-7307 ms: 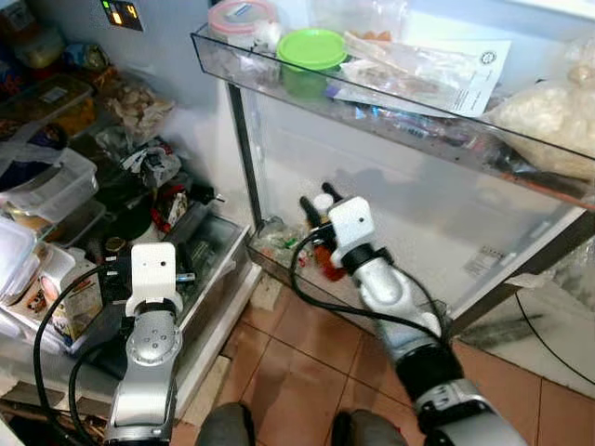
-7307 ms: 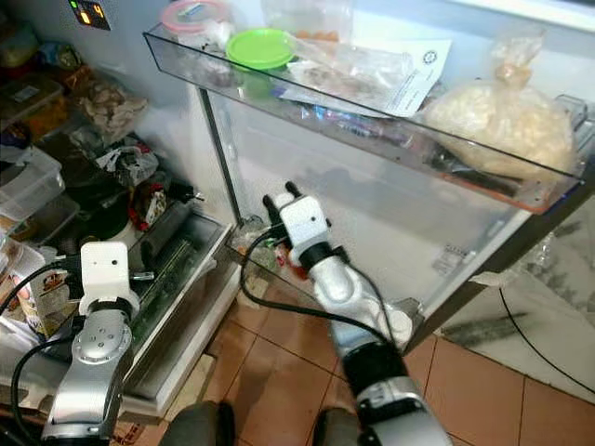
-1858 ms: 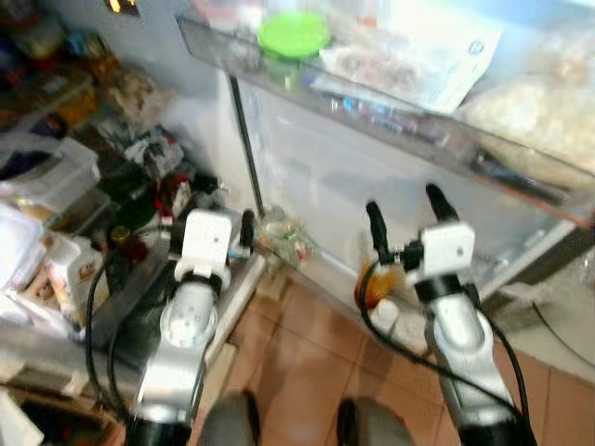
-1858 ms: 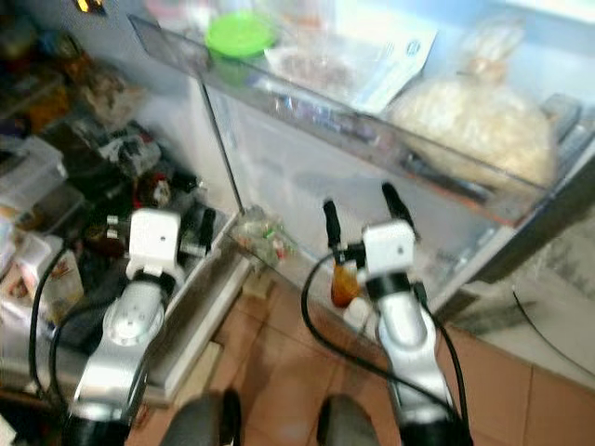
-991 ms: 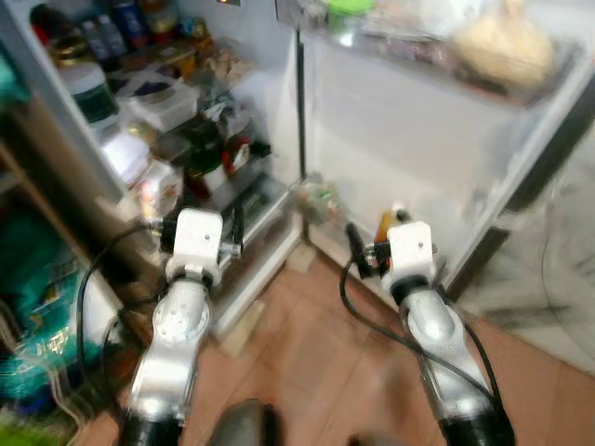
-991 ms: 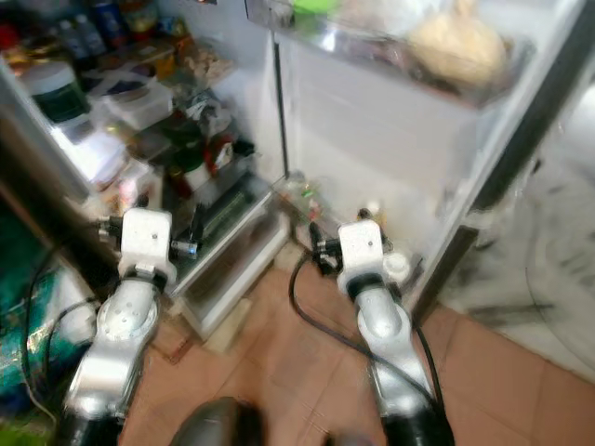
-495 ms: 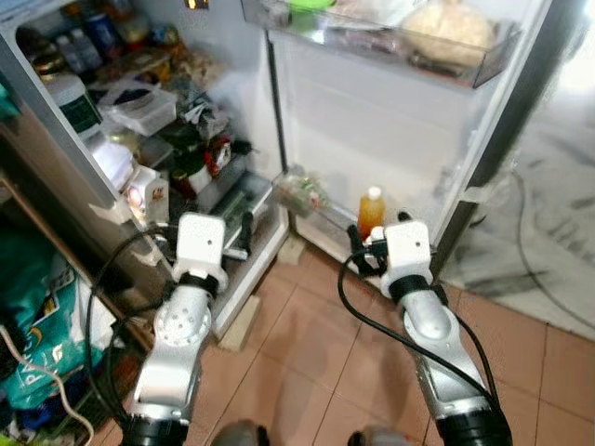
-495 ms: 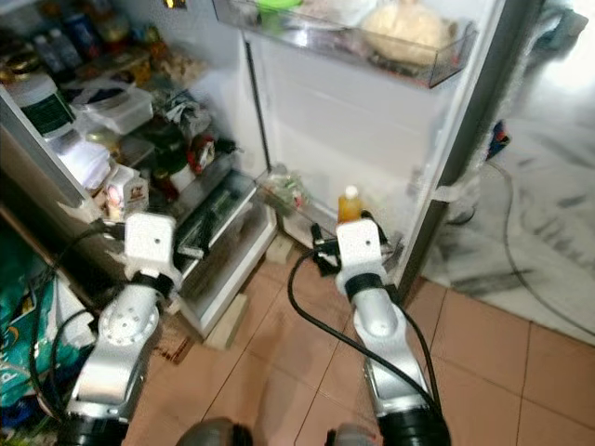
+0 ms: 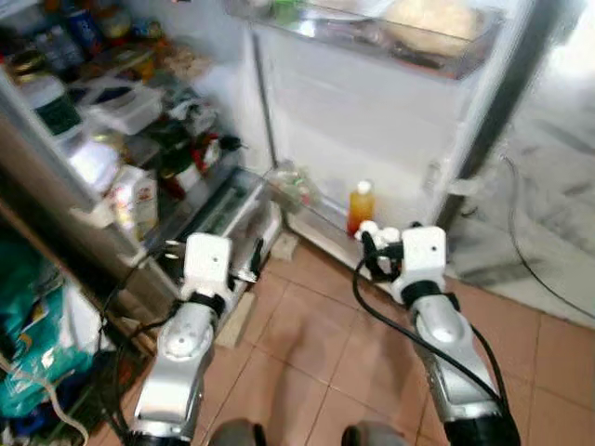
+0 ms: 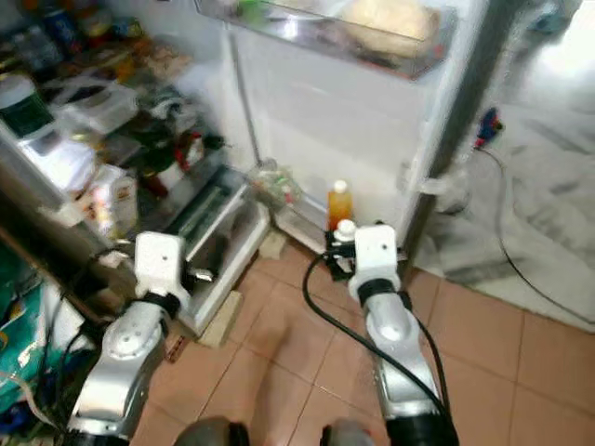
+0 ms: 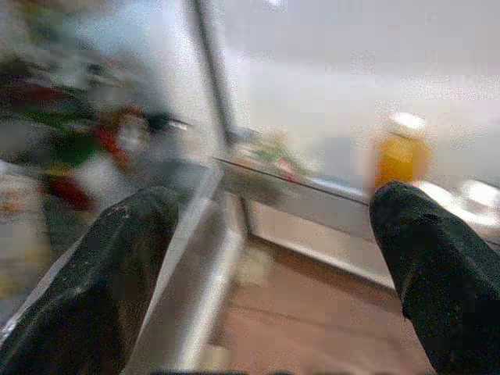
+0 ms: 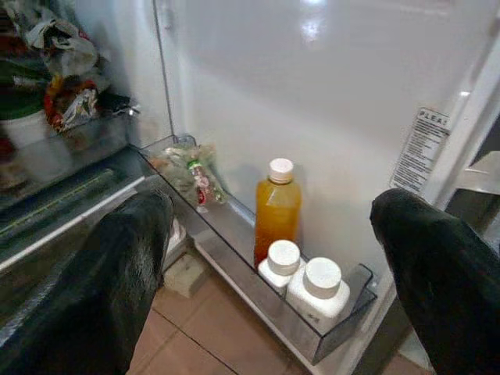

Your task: Restocking fridge

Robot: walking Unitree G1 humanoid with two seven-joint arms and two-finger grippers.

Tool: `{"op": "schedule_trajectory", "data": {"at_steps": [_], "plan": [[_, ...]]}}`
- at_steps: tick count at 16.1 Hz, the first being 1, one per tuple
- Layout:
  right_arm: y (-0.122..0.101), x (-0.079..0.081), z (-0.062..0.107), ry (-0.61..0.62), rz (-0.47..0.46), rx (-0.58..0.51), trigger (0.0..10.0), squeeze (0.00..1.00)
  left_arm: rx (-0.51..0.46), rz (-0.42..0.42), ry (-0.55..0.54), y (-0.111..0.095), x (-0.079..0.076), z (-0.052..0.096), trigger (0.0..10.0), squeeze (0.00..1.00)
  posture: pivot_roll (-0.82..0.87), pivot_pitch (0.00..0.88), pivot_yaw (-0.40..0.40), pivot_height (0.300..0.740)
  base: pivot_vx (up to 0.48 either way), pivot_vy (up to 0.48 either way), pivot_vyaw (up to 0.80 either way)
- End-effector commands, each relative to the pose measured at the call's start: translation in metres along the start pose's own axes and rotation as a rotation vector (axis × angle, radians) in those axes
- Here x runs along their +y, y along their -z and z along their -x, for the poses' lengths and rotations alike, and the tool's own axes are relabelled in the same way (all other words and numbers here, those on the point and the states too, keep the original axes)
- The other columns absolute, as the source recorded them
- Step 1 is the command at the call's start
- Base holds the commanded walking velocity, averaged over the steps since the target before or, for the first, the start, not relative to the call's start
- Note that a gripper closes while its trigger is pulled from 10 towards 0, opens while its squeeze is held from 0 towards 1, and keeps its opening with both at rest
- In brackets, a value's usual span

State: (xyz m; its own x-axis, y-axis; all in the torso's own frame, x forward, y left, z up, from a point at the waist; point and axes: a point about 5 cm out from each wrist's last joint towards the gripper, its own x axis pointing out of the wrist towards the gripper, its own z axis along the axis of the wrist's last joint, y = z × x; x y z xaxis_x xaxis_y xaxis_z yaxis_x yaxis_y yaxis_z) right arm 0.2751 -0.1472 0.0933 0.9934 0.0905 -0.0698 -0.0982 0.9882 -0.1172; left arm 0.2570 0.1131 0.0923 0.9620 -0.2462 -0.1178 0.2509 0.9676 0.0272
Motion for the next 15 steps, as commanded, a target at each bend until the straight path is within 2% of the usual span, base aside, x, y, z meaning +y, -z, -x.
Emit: {"op": "schedule_trajectory", "data": {"at_steps": [1,3,6,9,15], "plan": [[-0.003,-0.001,-0.001,0.000,-0.005,-0.002,10.0,0.00,0.027,0.012,0.047,0.003,-0.004,0.001,10.0,0.00,0.02,0.091,0.050,0.740,0.000,0.000,-0.80],[-0.002,-0.004,-0.002,0.009,0.006,0.001,10.0,0.00,0.064,0.013,0.115,0.007,-0.009,0.004,10.0,0.00,0.02,0.093,0.051,0.740,0.000,0.000,-0.80],[-0.001,-0.004,-0.002,0.010,0.009,0.003,10.0,0.00,0.079,0.013,0.131,0.008,-0.009,0.005,10.0,0.00,0.02,0.090,0.052,0.740,0.000,0.000,-0.80],[-0.002,-0.003,-0.005,0.010,0.000,0.006,10.0,0.00,0.091,-0.003,0.207,0.008,-0.015,0.007,10.0,0.00,0.03,0.091,0.052,0.740,0.000,0.000,-0.68],[-0.002,-0.005,-0.006,0.022,0.016,0.002,10.0,0.00,0.067,-0.016,0.231,0.004,-0.017,0.010,10.0,0.00,0.03,0.103,0.056,0.740,0.000,0.000,-0.80]]}}
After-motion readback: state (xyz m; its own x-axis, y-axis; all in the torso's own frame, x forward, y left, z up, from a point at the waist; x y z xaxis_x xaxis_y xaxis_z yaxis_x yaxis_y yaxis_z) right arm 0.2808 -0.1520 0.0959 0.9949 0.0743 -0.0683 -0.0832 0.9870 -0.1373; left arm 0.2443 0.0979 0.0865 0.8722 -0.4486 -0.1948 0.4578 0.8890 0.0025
